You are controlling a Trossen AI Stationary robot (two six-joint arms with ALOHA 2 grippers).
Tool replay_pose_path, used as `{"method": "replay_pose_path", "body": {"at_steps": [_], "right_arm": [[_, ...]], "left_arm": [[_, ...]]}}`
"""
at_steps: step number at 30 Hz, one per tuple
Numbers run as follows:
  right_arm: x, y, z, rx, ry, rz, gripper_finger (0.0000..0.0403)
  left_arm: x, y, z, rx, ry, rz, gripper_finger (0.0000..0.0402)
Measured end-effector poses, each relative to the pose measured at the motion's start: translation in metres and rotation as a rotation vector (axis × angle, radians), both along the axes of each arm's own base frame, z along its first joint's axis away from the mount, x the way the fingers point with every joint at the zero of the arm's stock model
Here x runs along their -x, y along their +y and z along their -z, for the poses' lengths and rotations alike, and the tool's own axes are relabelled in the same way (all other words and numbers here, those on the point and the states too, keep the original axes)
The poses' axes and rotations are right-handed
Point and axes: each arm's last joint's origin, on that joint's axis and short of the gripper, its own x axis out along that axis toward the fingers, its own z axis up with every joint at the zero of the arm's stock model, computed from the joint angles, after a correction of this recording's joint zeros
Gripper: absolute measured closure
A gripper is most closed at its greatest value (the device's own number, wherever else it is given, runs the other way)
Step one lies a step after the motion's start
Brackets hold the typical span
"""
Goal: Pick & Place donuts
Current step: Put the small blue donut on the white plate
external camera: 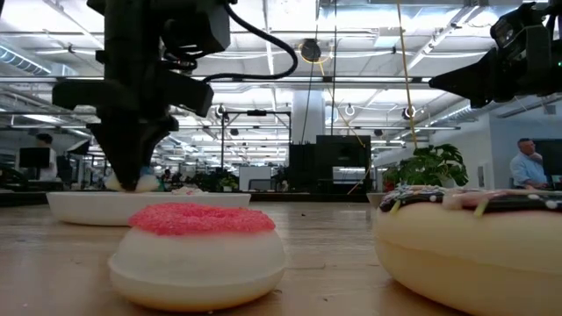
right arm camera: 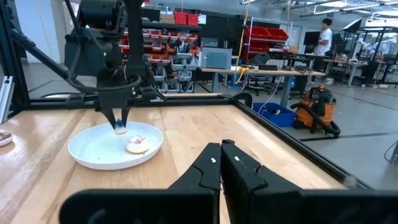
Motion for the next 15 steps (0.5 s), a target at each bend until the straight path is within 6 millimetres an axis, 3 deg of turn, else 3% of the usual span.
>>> {"method": "replay_pose_path", "body": {"at_steps": [5, 15], "right_arm": [[0.0, 0.0, 0.0, 0.0, 0.0, -0.001, 0.0403], [-0.0002, 0.0, 0.0006, 0.001, 0.006, 0.0, 0.0403]], "left_arm": [[-0.0027, -0.002, 0.0055, 0.027, -0.022, 0.011, 0.0298], [-0.0008, -0.0023, 0.0067, 0.02, -0.008, 0.024, 0.0129]]}}
